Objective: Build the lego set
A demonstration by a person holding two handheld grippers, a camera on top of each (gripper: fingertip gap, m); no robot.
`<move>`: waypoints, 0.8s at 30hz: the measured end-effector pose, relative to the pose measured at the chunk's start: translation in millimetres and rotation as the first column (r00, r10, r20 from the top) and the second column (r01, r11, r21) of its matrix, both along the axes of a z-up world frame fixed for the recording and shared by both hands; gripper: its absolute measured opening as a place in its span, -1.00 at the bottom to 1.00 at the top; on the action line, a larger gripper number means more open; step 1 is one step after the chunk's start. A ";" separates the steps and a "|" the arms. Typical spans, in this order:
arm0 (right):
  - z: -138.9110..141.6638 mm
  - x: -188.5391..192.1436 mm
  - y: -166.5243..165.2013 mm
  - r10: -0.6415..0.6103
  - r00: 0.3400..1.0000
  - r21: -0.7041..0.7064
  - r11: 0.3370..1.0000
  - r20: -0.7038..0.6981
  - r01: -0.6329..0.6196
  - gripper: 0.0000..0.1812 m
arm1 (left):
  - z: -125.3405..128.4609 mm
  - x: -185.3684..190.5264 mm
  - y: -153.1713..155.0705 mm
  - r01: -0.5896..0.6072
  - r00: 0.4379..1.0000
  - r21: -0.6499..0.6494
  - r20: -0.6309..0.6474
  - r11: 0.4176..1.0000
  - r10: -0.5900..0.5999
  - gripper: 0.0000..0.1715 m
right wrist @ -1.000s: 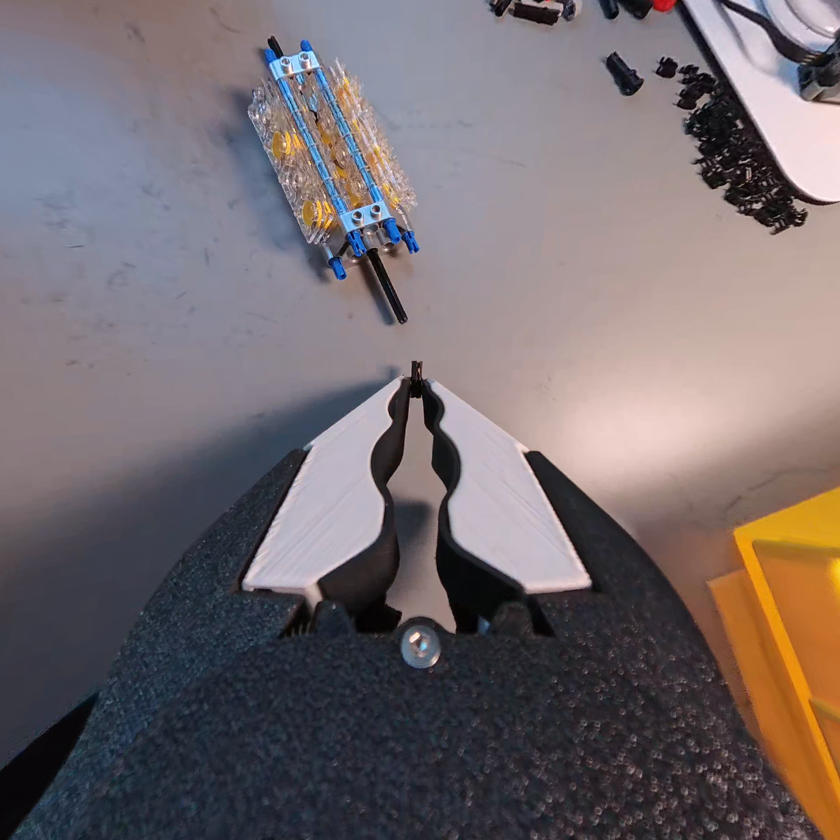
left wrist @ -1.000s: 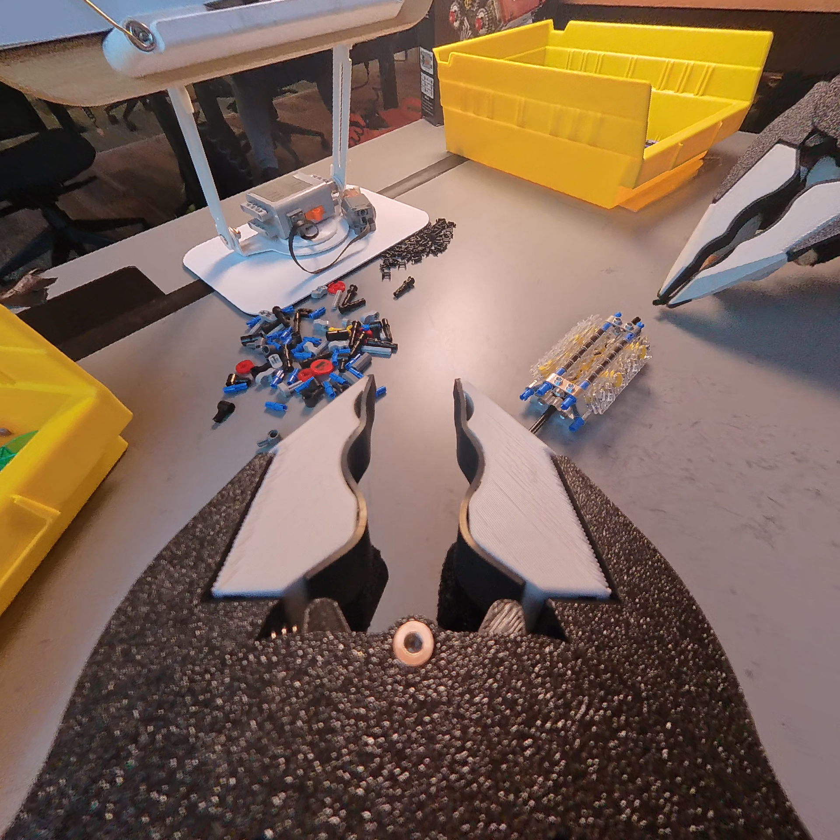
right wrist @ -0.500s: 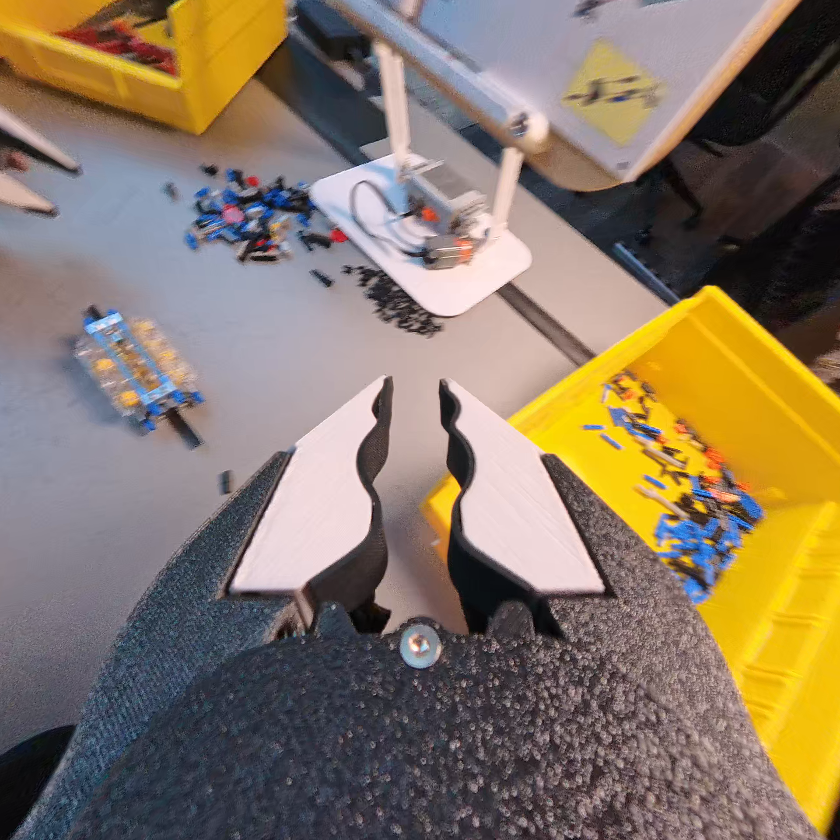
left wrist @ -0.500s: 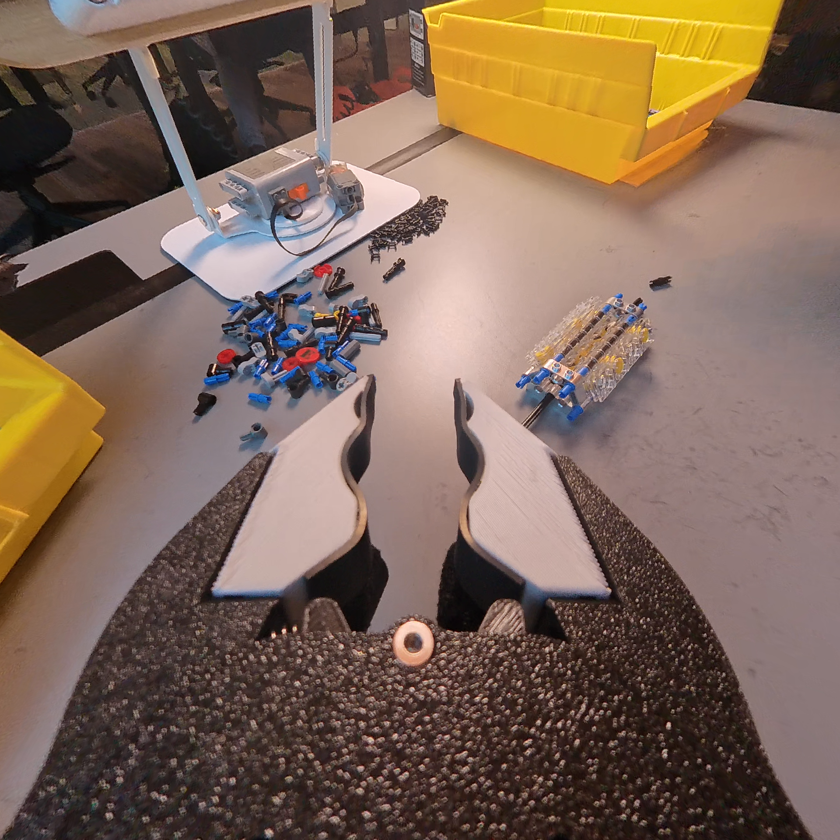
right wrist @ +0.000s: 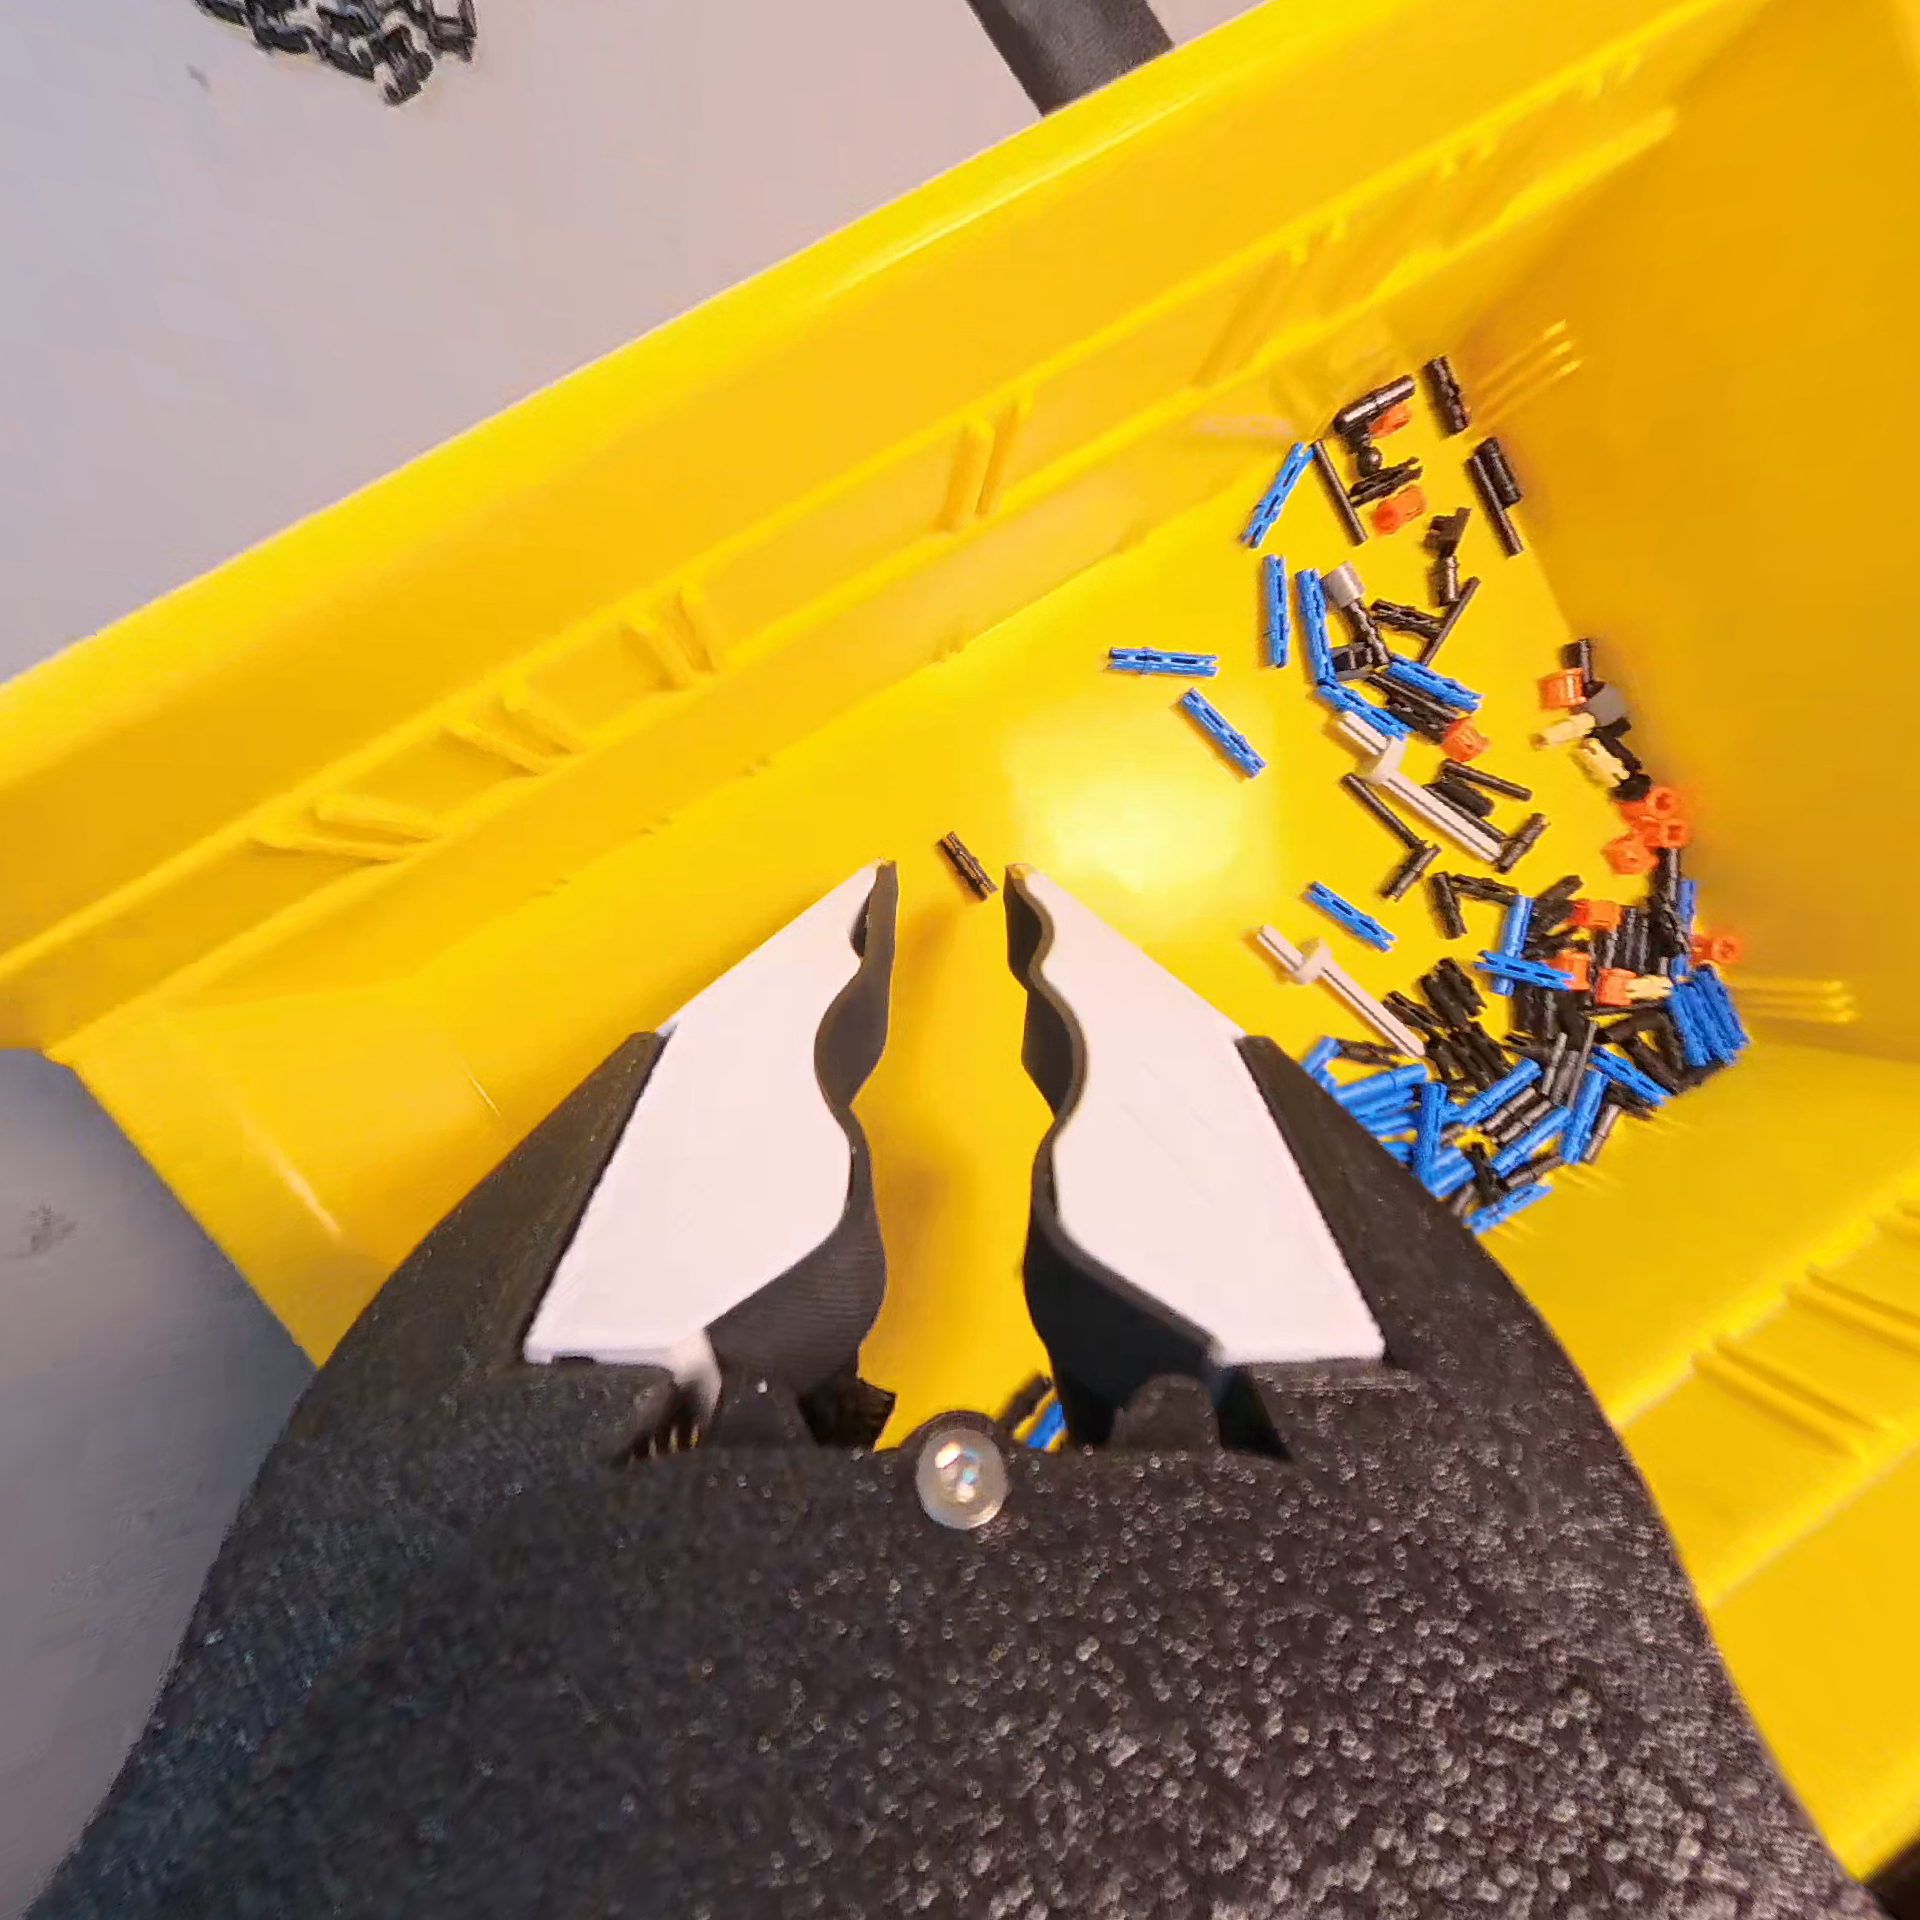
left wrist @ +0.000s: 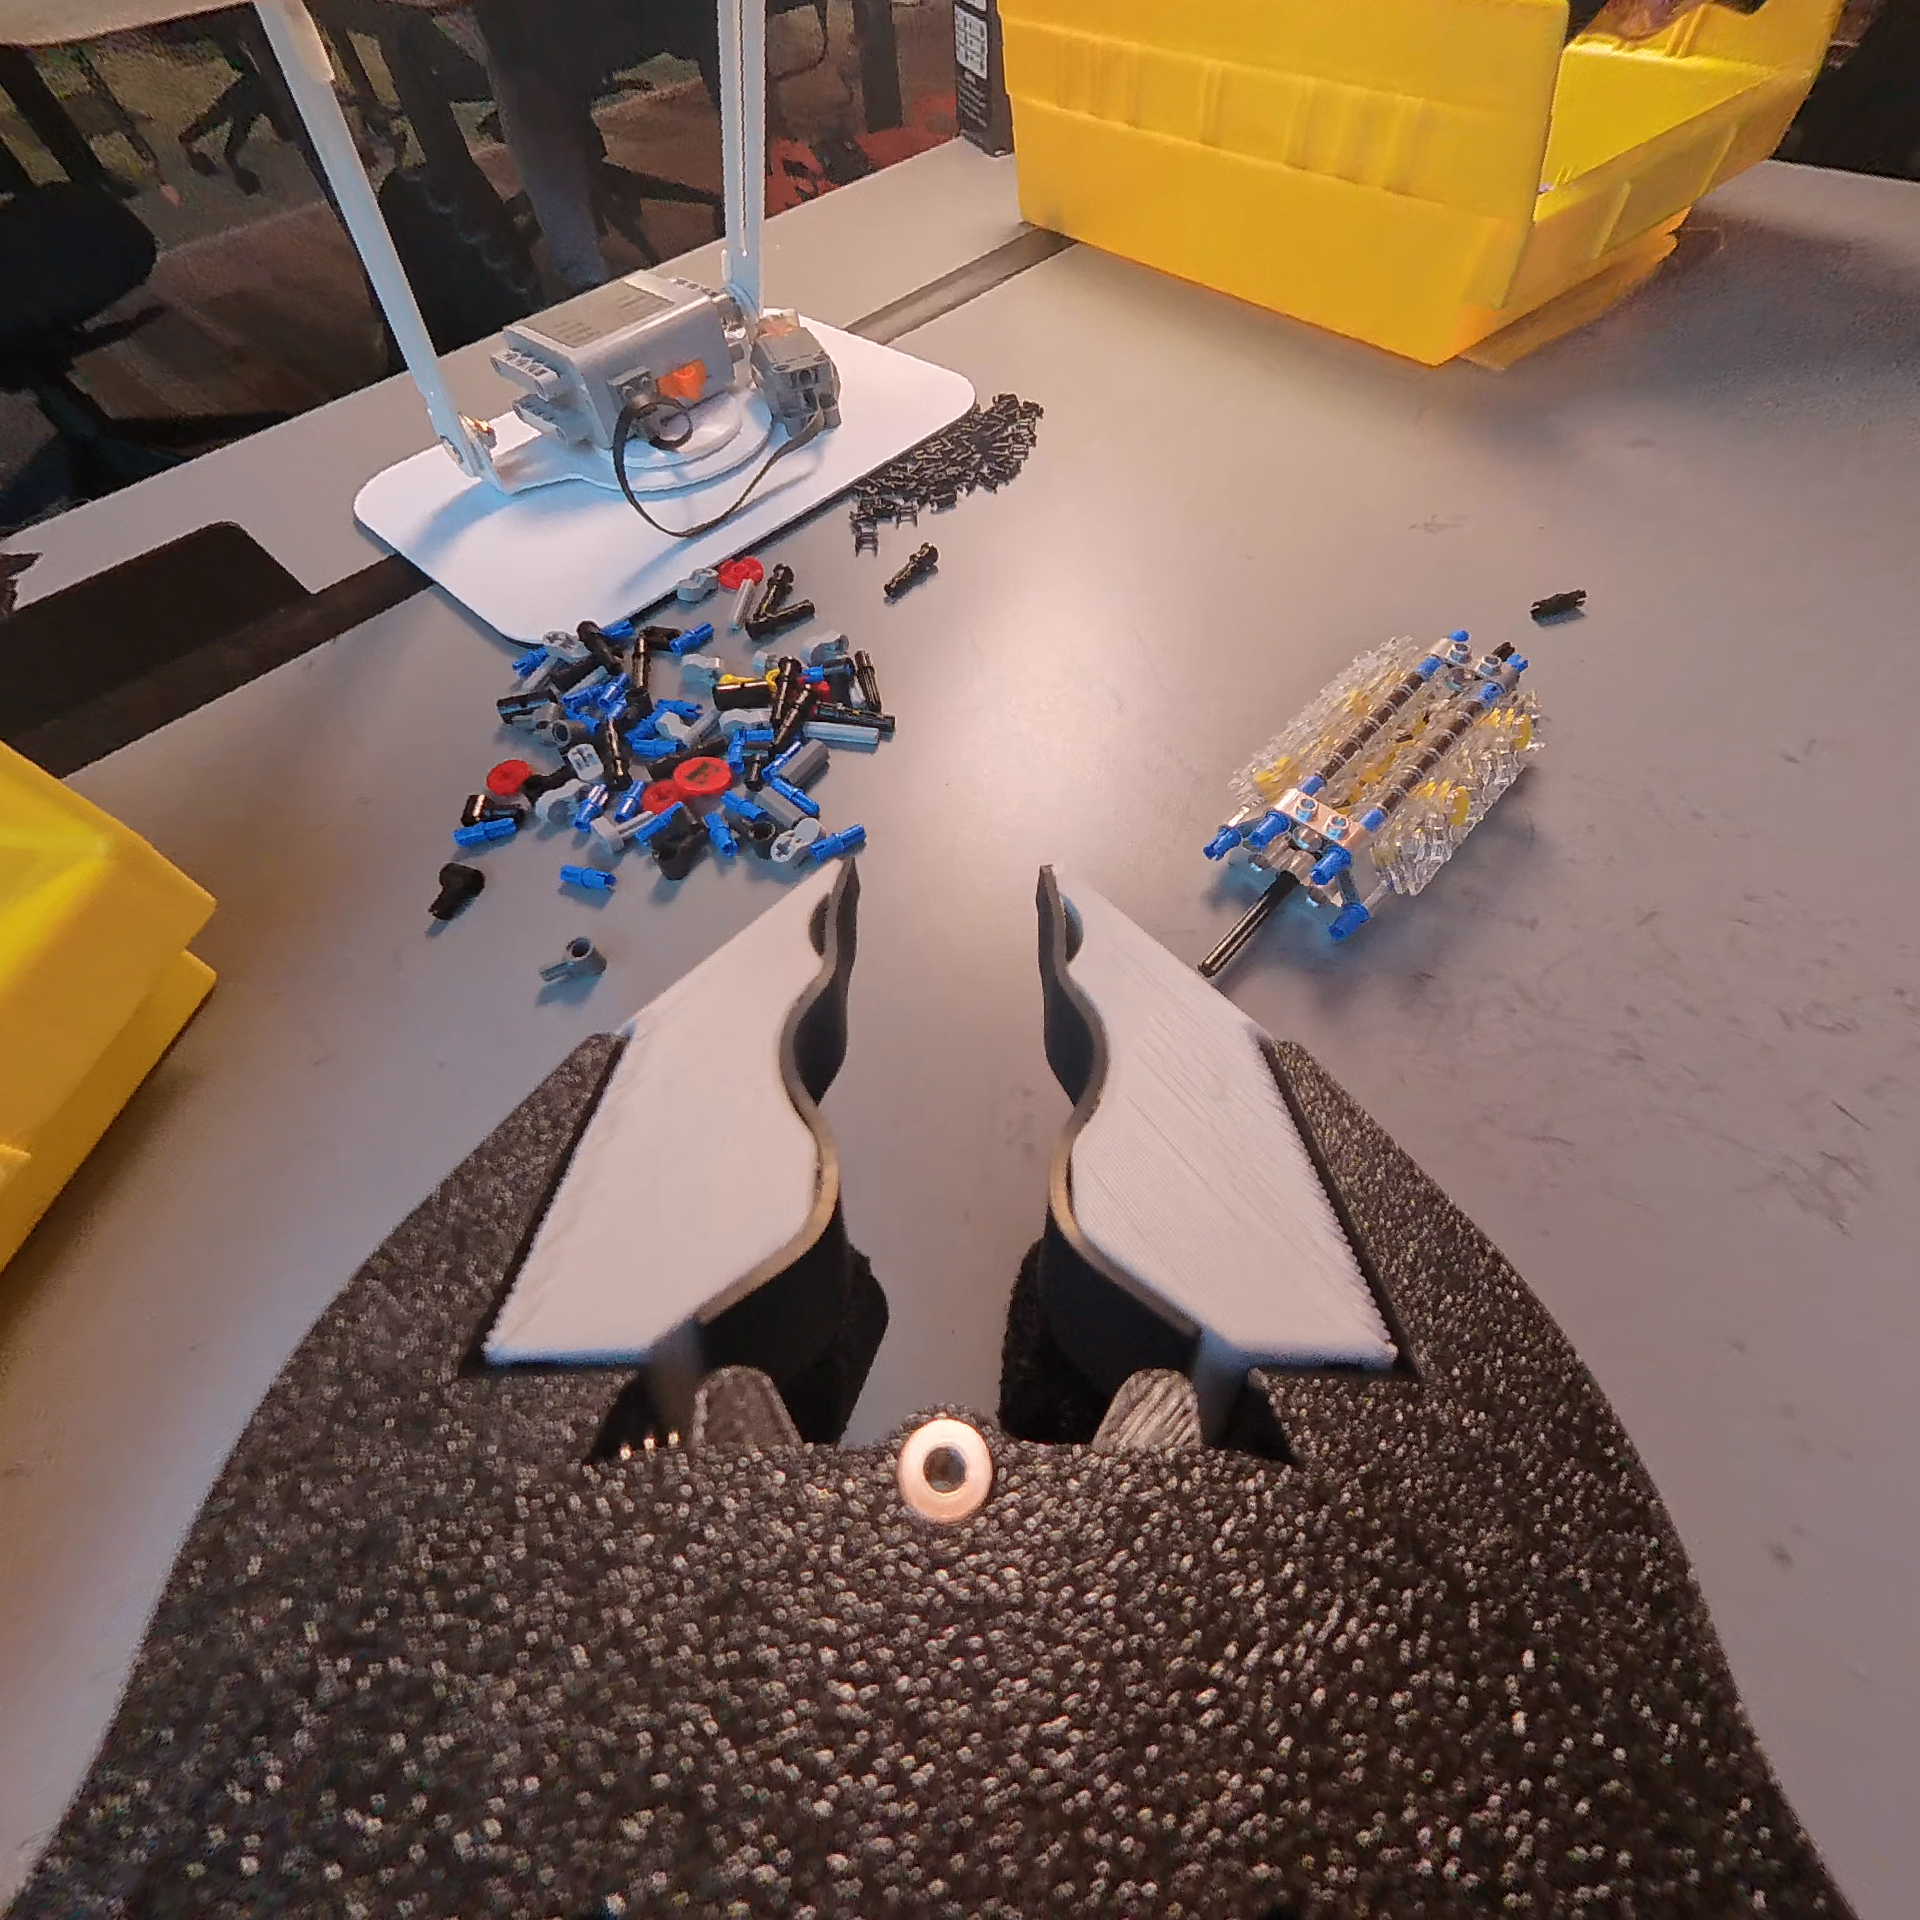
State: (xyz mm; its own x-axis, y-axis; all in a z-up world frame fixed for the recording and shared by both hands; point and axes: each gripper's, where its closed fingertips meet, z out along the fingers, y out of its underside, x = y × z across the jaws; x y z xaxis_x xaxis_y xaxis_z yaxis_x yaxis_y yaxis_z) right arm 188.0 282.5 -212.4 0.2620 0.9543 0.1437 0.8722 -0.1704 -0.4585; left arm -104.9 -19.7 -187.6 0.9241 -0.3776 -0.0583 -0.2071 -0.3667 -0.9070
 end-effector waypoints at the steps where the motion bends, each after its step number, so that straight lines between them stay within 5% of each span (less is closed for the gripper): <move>1: -2.9 -1.5 1.3 -0.001 1.000 -0.011 1.000 0.000 0.001 -0.79 | -1.4 0.0 0.4 0.001 1.000 -0.005 0.001 1.000 -0.001 -0.61; 11: -17.4 -0.3 2.5 0.002 1.000 -0.048 0.999 -0.001 -0.002 -0.97 | -4.0 1.3 1.4 0.003 1.000 -0.010 -0.011 1.000 -0.004 -0.61; 14: 6.8 -1.2 -6.3 -0.017 0.997 0.002 1.000 -0.081 0.018 -0.98 | -2.6 3.0 0.5 0.010 1.000 -0.004 -0.020 1.000 -0.010 -0.61; 19: 109.1 -17.2 -102.4 0.132 0.933 0.104 0.989 -0.334 -0.102 -0.97 | -1.6 4.7 1.2 0.020 1.000 -0.002 0.000 1.000 -0.020 -0.61; 21: 103.4 -26.9 -156.1 0.180 0.927 0.062 0.984 -0.329 -0.169 -0.98 | -2.0 7.4 2.1 0.031 1.000 -0.003 0.004 1.000 -0.031 -0.61; 24: 43.0 -42.7 -210.1 0.201 0.951 0.022 0.979 -0.233 -0.201 -0.97 | 1.2 10.5 3.2 0.041 0.999 0.015 -0.011 0.999 -0.041 -0.61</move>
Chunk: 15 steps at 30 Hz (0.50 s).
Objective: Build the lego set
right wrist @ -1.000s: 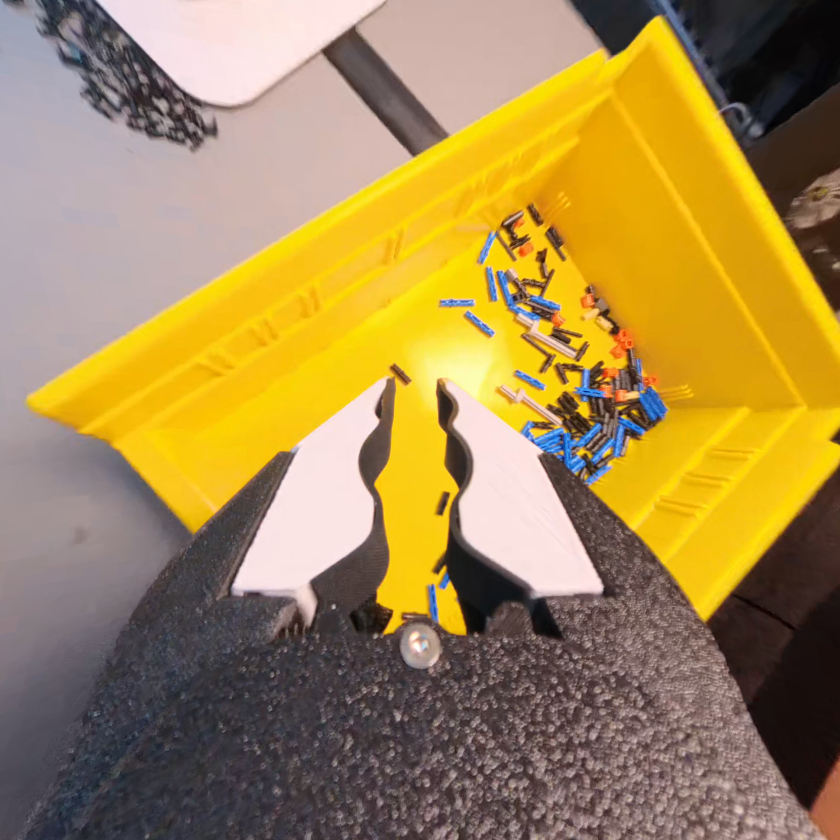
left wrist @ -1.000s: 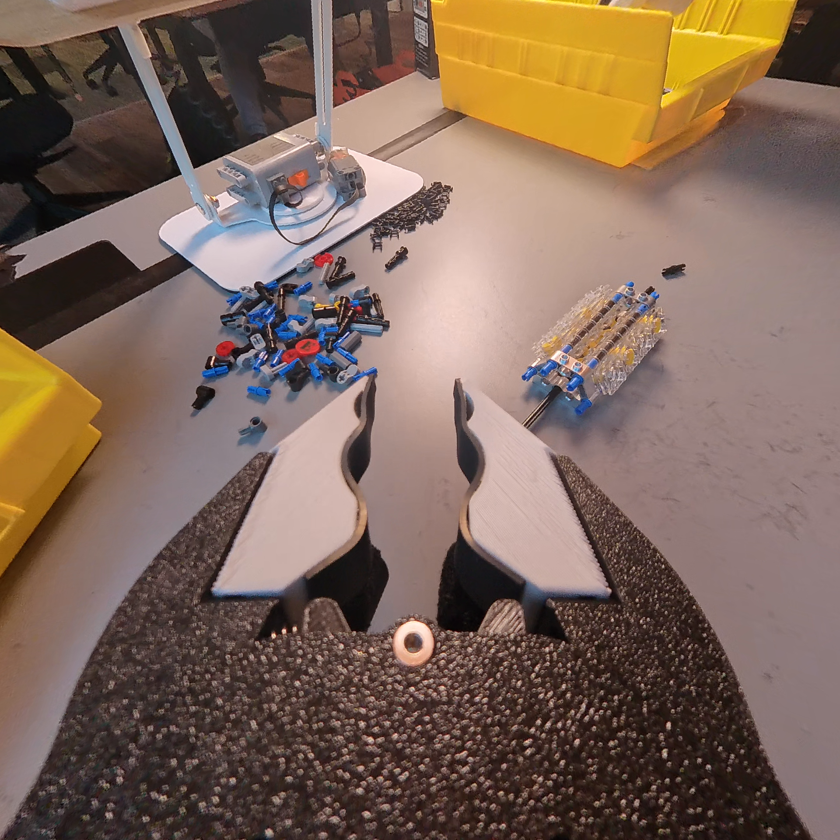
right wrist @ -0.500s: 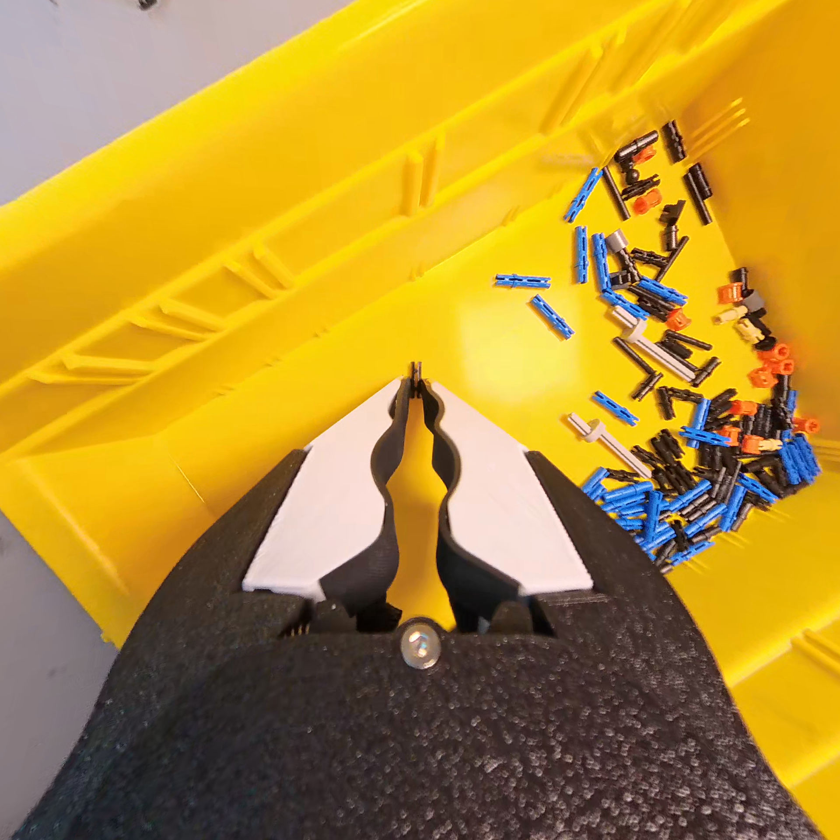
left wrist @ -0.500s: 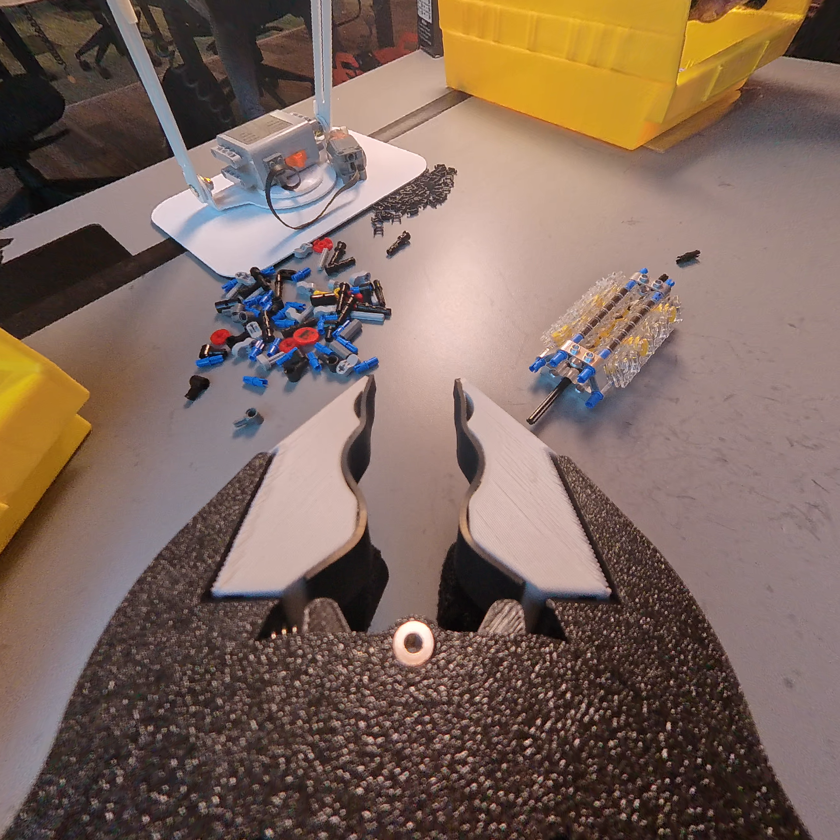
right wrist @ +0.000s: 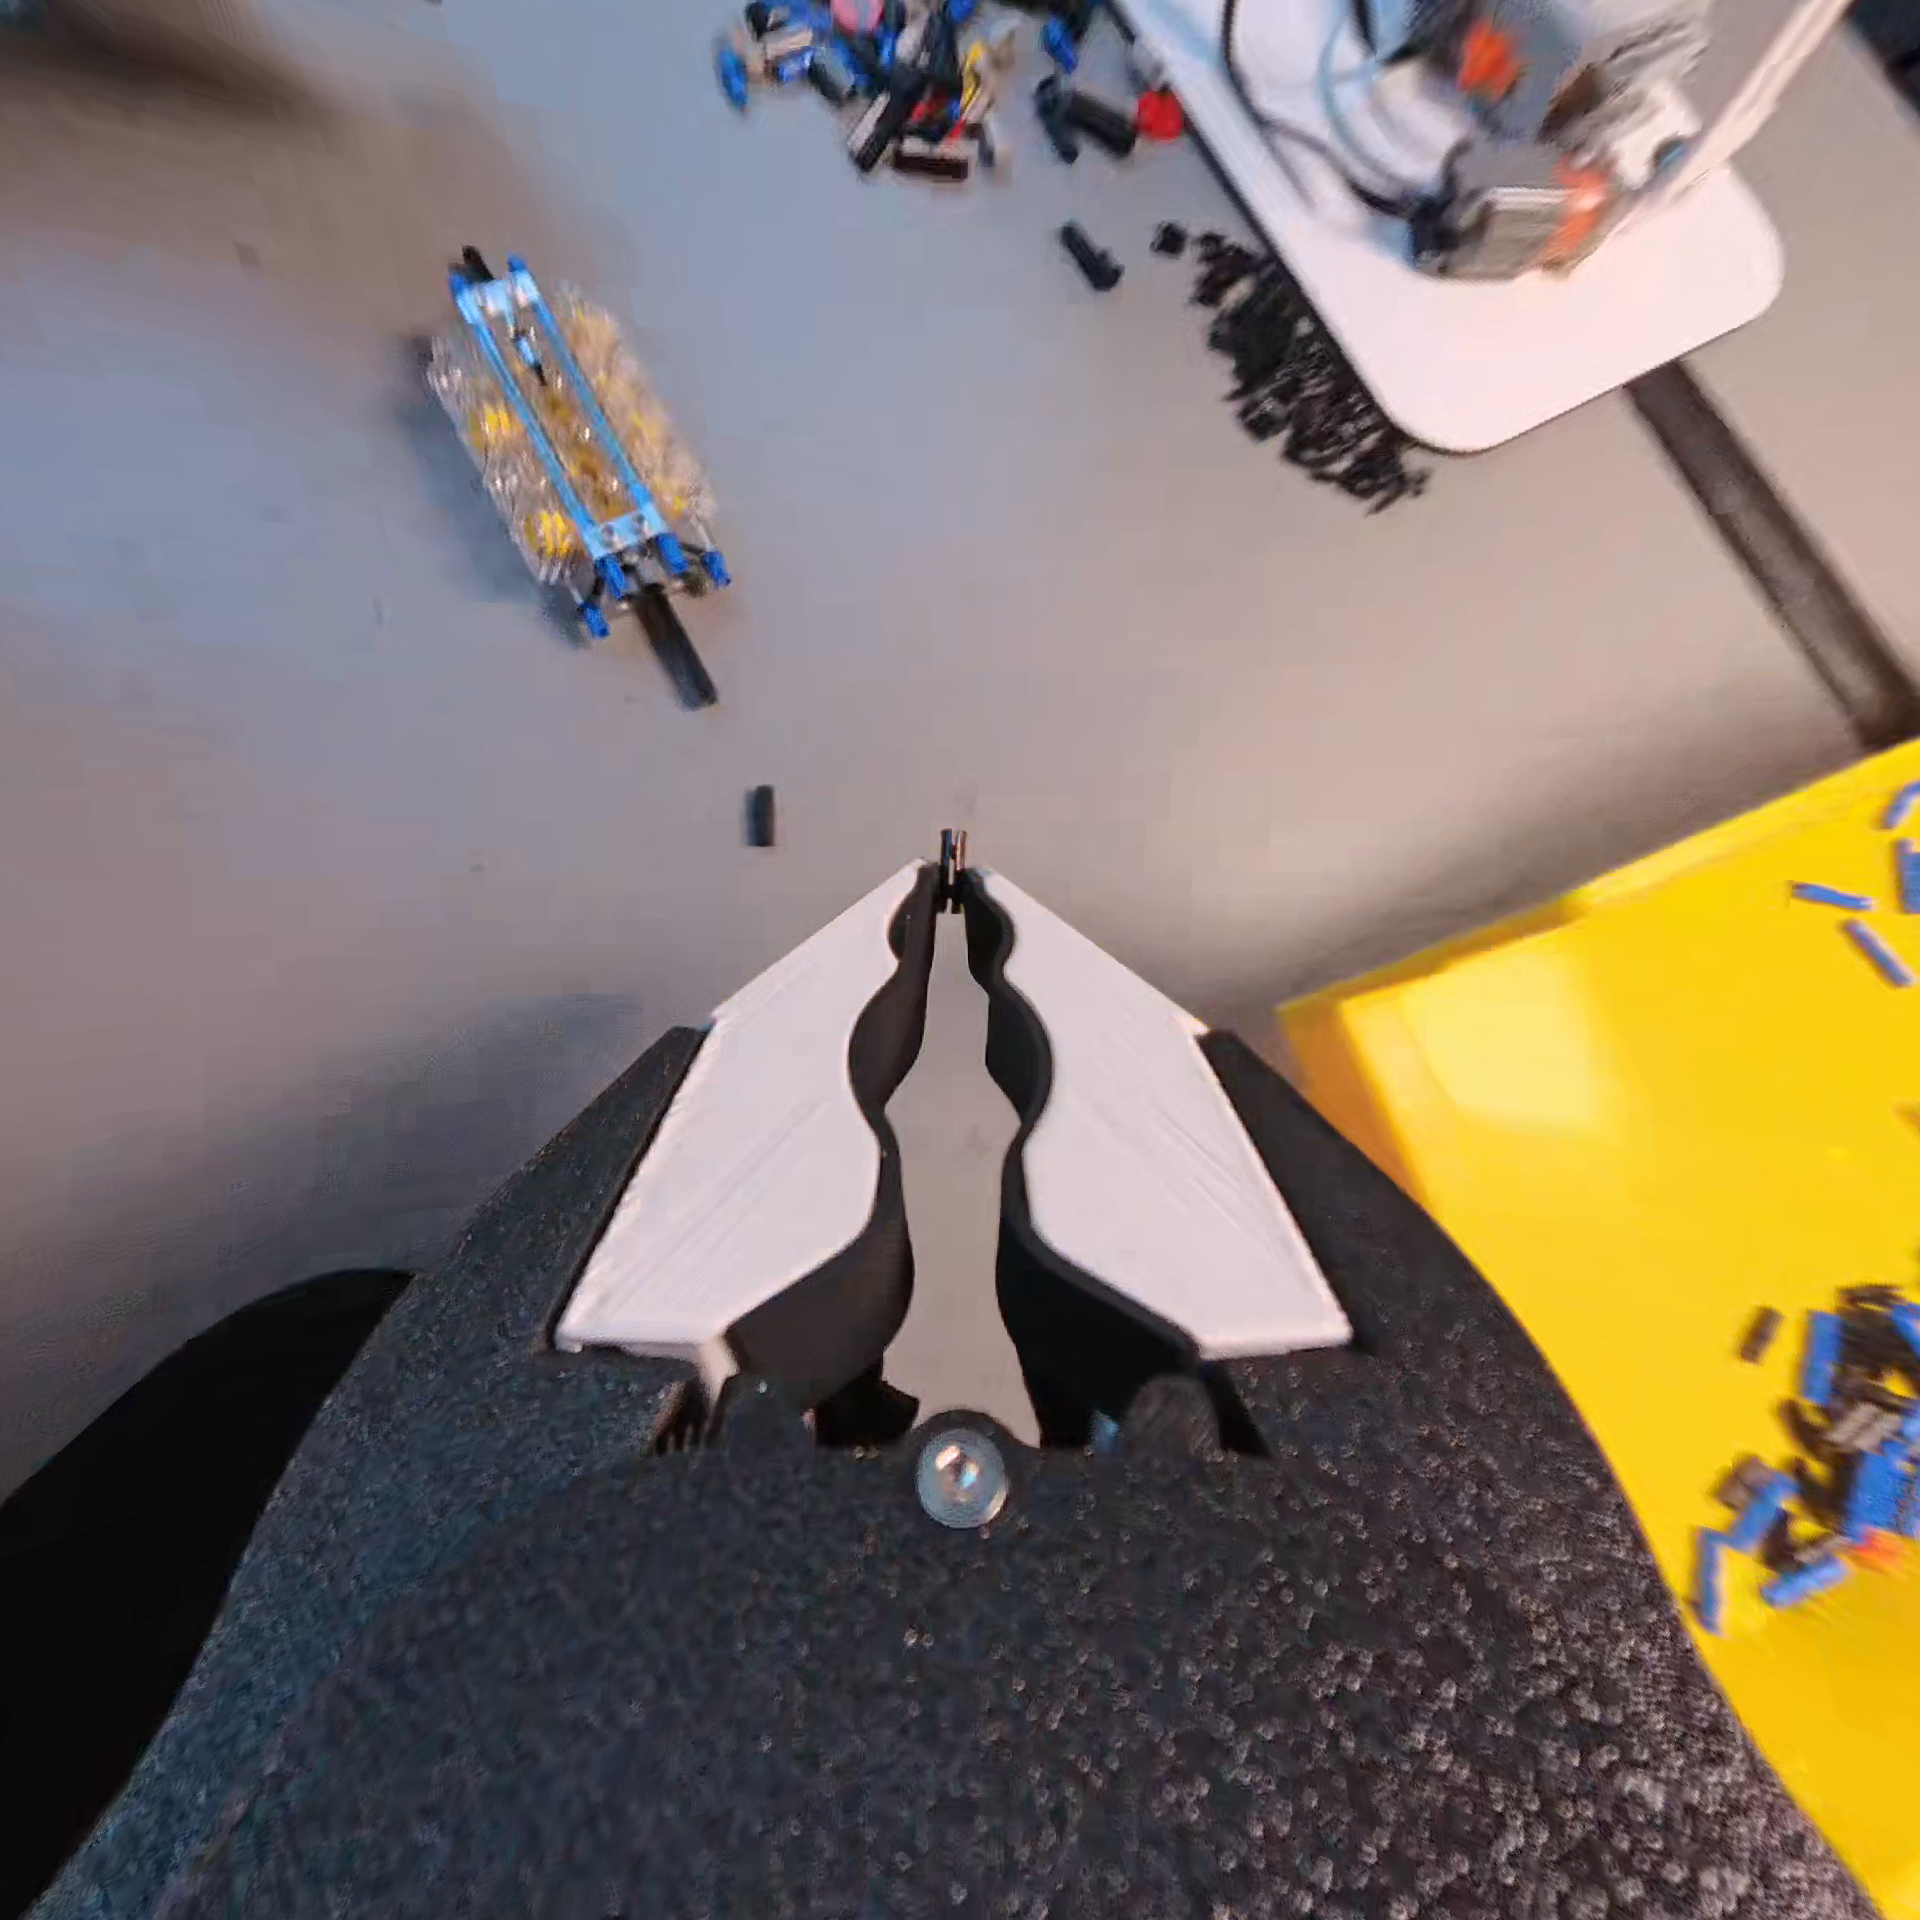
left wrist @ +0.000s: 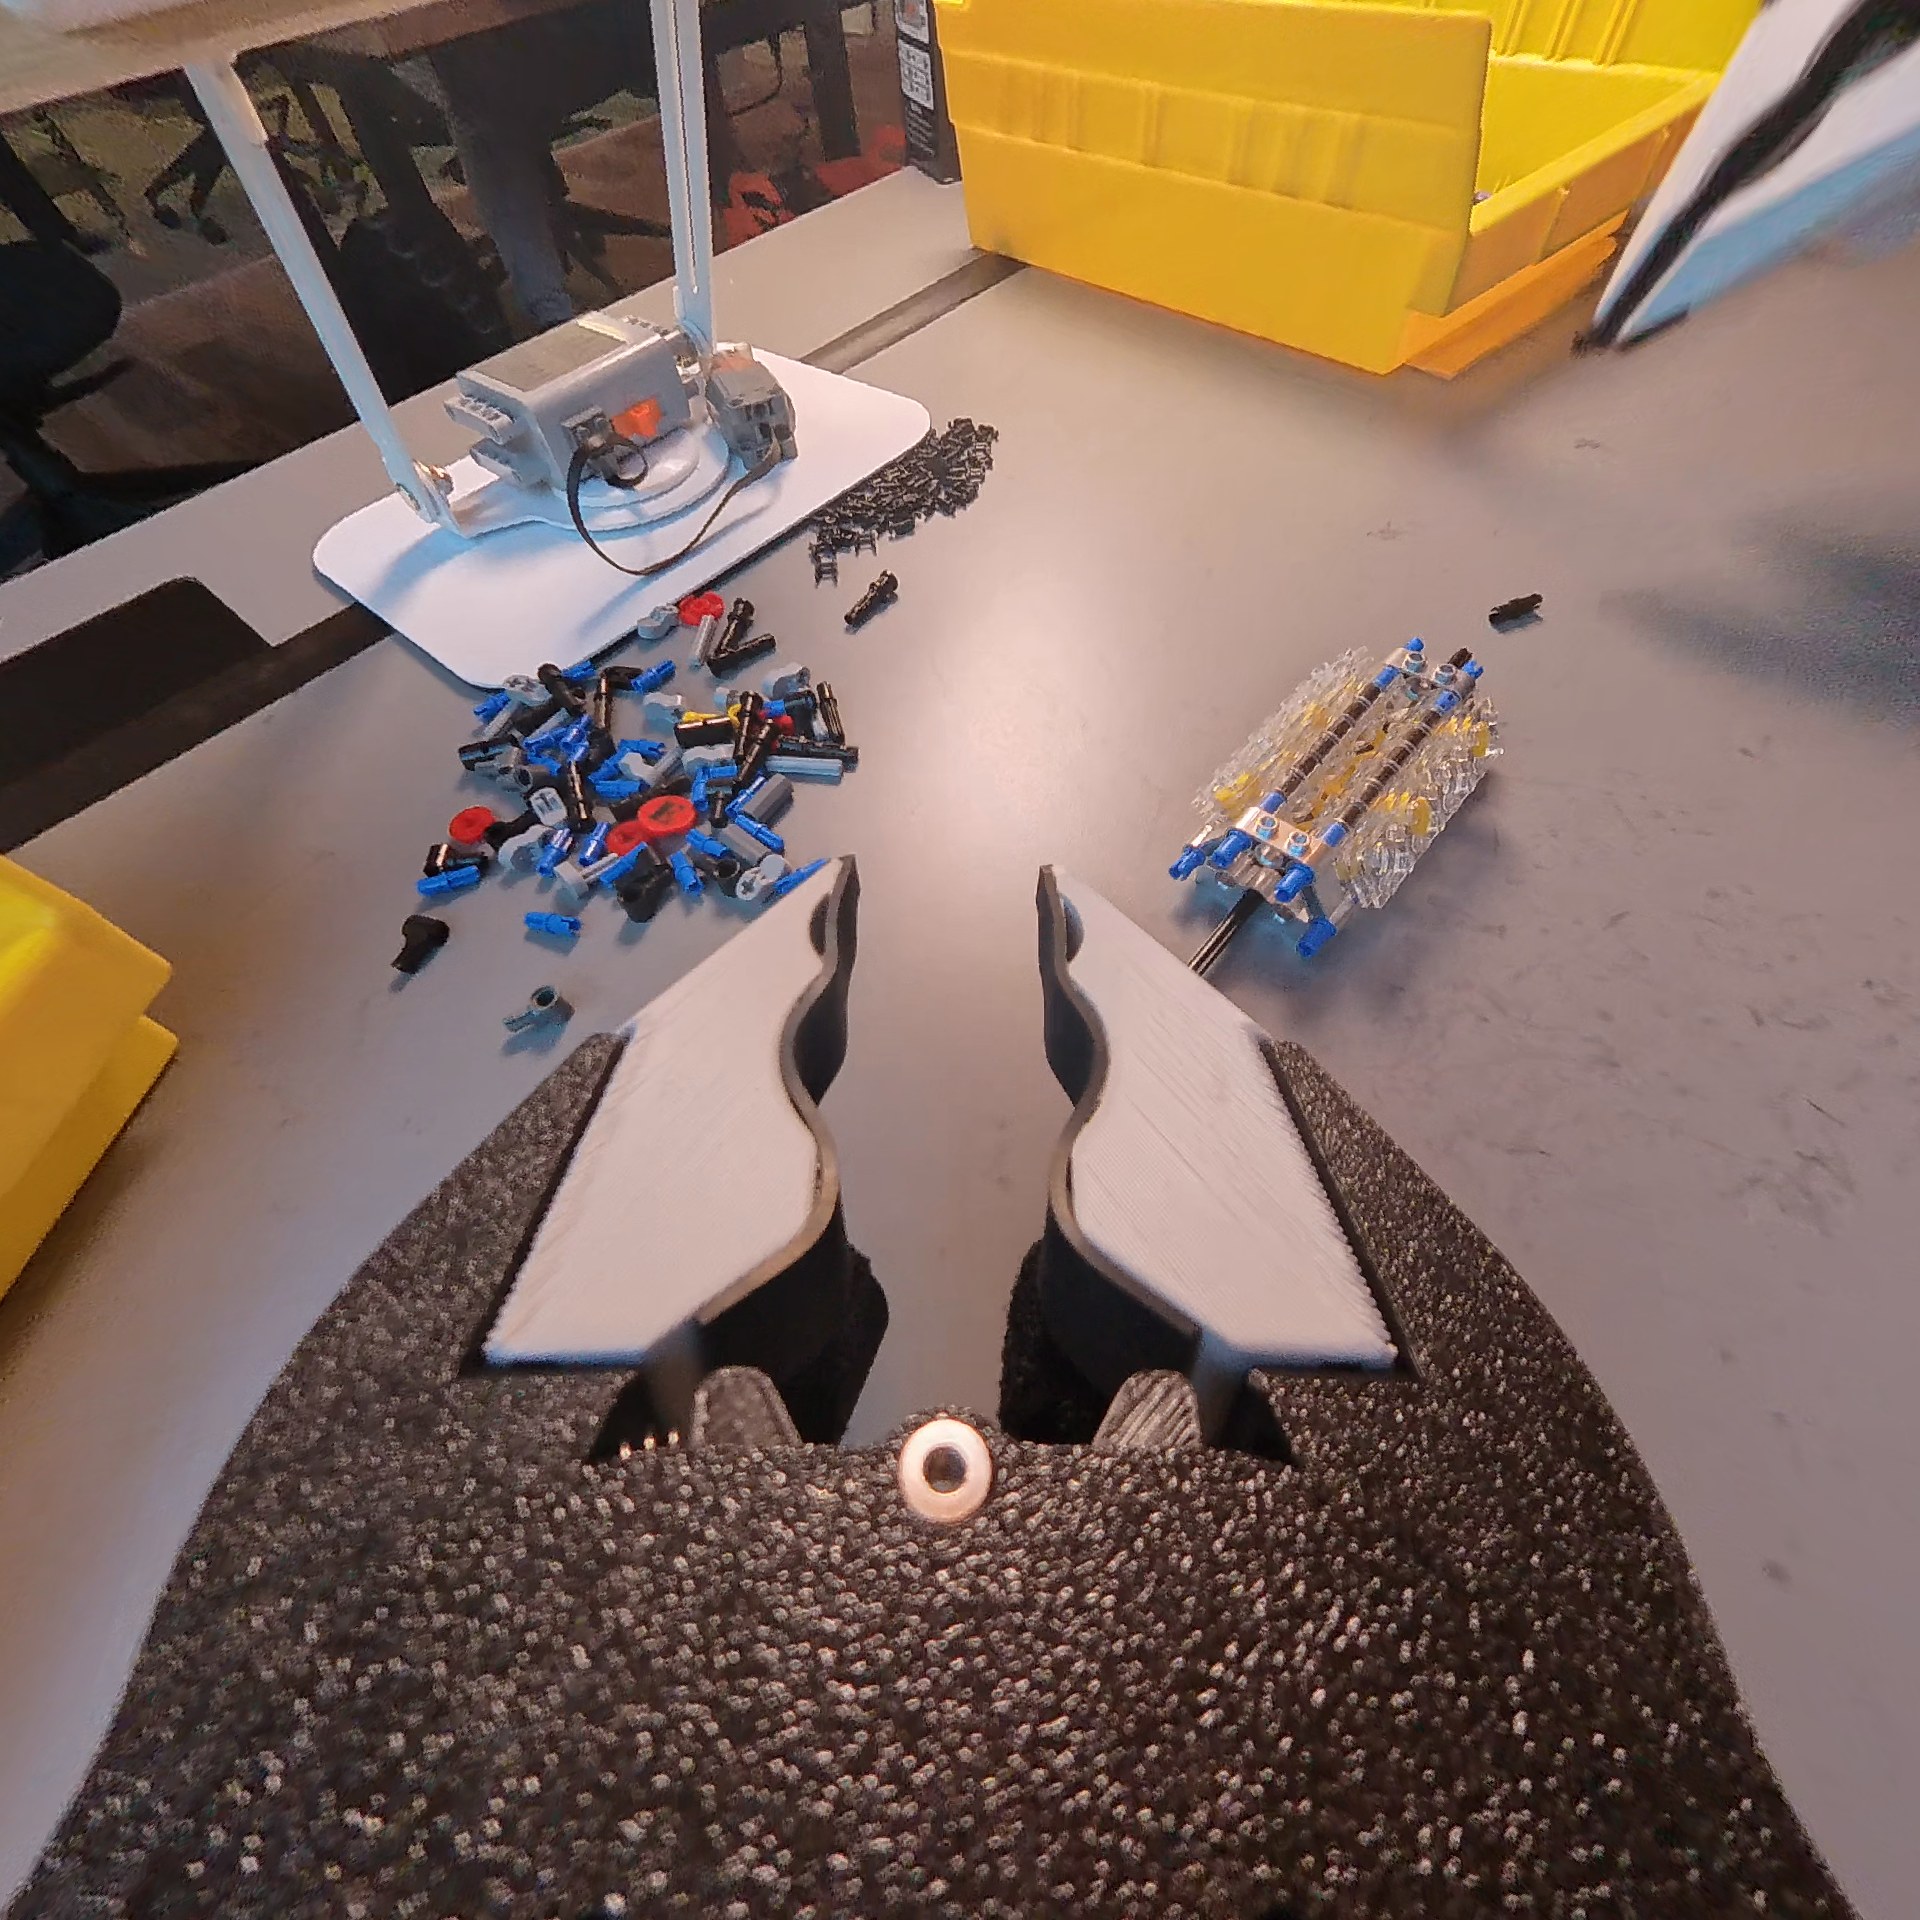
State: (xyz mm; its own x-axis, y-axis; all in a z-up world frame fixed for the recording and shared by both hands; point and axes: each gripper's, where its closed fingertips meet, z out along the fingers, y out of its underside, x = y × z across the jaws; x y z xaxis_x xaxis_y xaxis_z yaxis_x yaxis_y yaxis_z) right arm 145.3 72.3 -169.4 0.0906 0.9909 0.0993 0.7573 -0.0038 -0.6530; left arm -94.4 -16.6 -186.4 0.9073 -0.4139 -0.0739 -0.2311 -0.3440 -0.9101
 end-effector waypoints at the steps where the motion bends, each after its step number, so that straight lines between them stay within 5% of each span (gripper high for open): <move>1: -19.7 -6.2 -10.9 -0.005 1.000 -0.011 1.000 0.015 0.005 -0.97 | 1.7 0.1 -0.5 -0.001 1.000 0.009 -0.005 1.000 0.001 -0.61; 5: -65.5 -23.3 -25.4 -0.059 0.997 -0.047 0.997 0.040 0.061 -0.97 | 7.0 -4.8 -4.9 -0.022 1.000 0.030 -0.009 0.999 0.022 -0.61; 10: -63.1 -25.4 -26.3 -0.073 0.997 -0.030 0.997 0.020 0.073 -0.80 | 13.0 -7.8 -5.4 -0.030 0.999 0.043 0.011 0.999 0.030 -0.61; 12: -35.4 -20.2 -16.8 -0.085 0.995 0.014 0.996 -0.057 0.086 -0.77 | 13.0 -7.6 -5.6 -0.029 1.000 0.044 0.000 0.999 0.029 -0.61; 15: 39.4 10.3 36.6 -0.254 0.944 0.046 0.962 -0.211 0.269 -0.82 | 13.4 -6.6 -5.3 -0.027 1.000 0.045 0.006 0.999 0.027 -0.61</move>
State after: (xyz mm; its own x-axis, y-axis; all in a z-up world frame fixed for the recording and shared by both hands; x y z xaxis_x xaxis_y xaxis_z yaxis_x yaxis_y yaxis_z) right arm 155.7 109.0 -130.0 0.3714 0.9202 0.1237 0.5889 -0.1304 -0.7976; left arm -101.0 -21.9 -173.0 0.9185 -0.3857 -0.0869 -0.2172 -0.3087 -0.9260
